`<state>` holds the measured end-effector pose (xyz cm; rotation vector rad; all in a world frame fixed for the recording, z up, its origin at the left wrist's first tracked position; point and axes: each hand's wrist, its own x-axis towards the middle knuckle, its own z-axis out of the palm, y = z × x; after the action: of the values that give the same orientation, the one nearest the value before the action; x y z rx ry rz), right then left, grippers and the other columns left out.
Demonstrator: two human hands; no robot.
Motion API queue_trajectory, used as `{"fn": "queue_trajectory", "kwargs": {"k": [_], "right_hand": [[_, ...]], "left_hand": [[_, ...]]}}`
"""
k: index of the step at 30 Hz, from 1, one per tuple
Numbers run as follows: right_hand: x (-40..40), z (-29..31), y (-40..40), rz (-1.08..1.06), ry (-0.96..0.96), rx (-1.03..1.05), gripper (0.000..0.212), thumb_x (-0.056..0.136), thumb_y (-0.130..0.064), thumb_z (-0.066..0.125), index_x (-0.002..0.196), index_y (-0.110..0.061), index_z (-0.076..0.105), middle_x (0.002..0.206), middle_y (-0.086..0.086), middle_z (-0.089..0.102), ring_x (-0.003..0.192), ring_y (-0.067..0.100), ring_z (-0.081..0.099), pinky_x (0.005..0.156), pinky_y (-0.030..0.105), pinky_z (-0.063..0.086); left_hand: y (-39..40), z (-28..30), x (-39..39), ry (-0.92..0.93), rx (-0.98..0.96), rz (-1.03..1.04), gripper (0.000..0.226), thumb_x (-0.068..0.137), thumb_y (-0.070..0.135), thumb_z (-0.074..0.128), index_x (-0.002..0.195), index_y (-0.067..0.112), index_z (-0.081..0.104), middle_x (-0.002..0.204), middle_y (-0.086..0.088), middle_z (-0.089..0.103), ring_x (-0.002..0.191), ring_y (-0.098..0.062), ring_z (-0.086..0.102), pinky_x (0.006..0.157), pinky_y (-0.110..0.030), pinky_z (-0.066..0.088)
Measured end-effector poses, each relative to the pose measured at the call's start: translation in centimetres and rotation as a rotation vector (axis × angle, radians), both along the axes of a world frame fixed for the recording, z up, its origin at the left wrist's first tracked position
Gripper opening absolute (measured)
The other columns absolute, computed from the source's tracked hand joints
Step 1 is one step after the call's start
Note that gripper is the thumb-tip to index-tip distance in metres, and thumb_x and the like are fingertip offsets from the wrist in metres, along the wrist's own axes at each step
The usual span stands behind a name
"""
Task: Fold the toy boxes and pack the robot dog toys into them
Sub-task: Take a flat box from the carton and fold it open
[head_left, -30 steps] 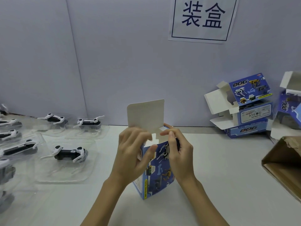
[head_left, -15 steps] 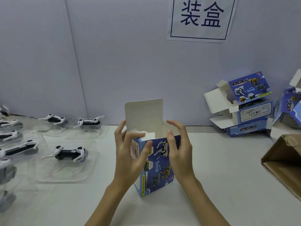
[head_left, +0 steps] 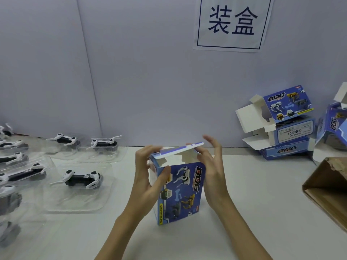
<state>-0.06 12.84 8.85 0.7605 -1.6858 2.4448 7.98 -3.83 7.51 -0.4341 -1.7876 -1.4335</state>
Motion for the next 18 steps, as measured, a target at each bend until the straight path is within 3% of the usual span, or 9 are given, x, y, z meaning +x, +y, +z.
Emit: {"fn": "queue_trajectory", "kwargs": {"k": [3, 6, 8, 11, 15, 18], "right_hand": [[0.1, -0.1, -0.1, -0.041, 0.077, 0.057, 0.040, 0.100, -0.040, 0.048, 0.132, -0.021, 0.061, 0.130, 0.009, 0.067, 0.112, 0.028, 0.072, 0.073, 0.033, 0.063], [0.3, -0.7, -0.1, -0.052, 0.084, 0.049, 0.043, 0.102, -0.037, 0.040, 0.123, -0.009, 0.064, 0.136, 0.008, 0.063, 0.119, 0.030, 0.068, 0.079, 0.031, 0.062], [0.4, -0.7, 0.0, -0.009, 0.060, 0.028, 0.057, 0.102, -0.051, 0.037, 0.126, -0.008, 0.065, 0.139, 0.002, 0.064, 0.122, 0.029, 0.067, 0.084, 0.033, 0.063], [0.6, -0.7, 0.1, -0.007, 0.105, 0.113, 0.061, 0.097, -0.069, 0.046, 0.128, -0.019, 0.064, 0.131, -0.002, 0.068, 0.117, 0.027, 0.070, 0.080, 0.031, 0.063], [0.8, -1.1, -0.6, -0.080, 0.137, 0.218, 0.077, 0.084, -0.086, 0.049, 0.131, -0.025, 0.058, 0.124, -0.004, 0.069, 0.115, 0.026, 0.071, 0.073, 0.031, 0.064], [0.8, -1.2, -1.0, -0.094, 0.137, 0.202, 0.076, 0.083, -0.088, 0.048, 0.134, -0.032, 0.058, 0.124, -0.005, 0.069, 0.116, 0.024, 0.071, 0.072, 0.030, 0.064]], "left_hand": [[-0.2, -0.8, -0.4, 0.055, -0.155, 0.050, 0.037, 0.100, 0.051, 0.061, 0.131, 0.033, 0.050, 0.139, 0.005, 0.039, 0.141, -0.028, 0.039, 0.092, -0.020, 0.056], [-0.3, -1.0, -0.4, 0.017, -0.188, 0.048, 0.044, 0.096, 0.055, 0.065, 0.130, 0.034, 0.048, 0.142, 0.006, 0.037, 0.145, -0.029, 0.036, 0.092, -0.030, 0.059], [-0.4, -0.9, -0.3, -0.016, -0.136, 0.021, 0.045, 0.094, 0.061, 0.064, 0.128, 0.036, 0.048, 0.143, 0.006, 0.039, 0.145, -0.031, 0.036, 0.090, -0.037, 0.061], [-0.1, -0.7, -0.1, -0.070, -0.004, -0.052, 0.043, 0.094, 0.066, 0.060, 0.123, 0.036, 0.051, 0.145, 0.007, 0.045, 0.144, -0.031, 0.041, 0.083, -0.045, 0.064], [0.3, -0.4, -0.3, -0.077, 0.062, -0.067, 0.036, 0.098, 0.063, 0.055, 0.123, 0.038, 0.054, 0.142, 0.008, 0.049, 0.141, -0.025, 0.044, 0.079, -0.030, 0.063], [0.4, -0.4, -0.7, -0.051, 0.044, -0.018, 0.031, 0.102, 0.057, 0.051, 0.126, 0.037, 0.052, 0.142, 0.008, 0.049, 0.135, -0.027, 0.051, 0.078, -0.024, 0.060]]}}
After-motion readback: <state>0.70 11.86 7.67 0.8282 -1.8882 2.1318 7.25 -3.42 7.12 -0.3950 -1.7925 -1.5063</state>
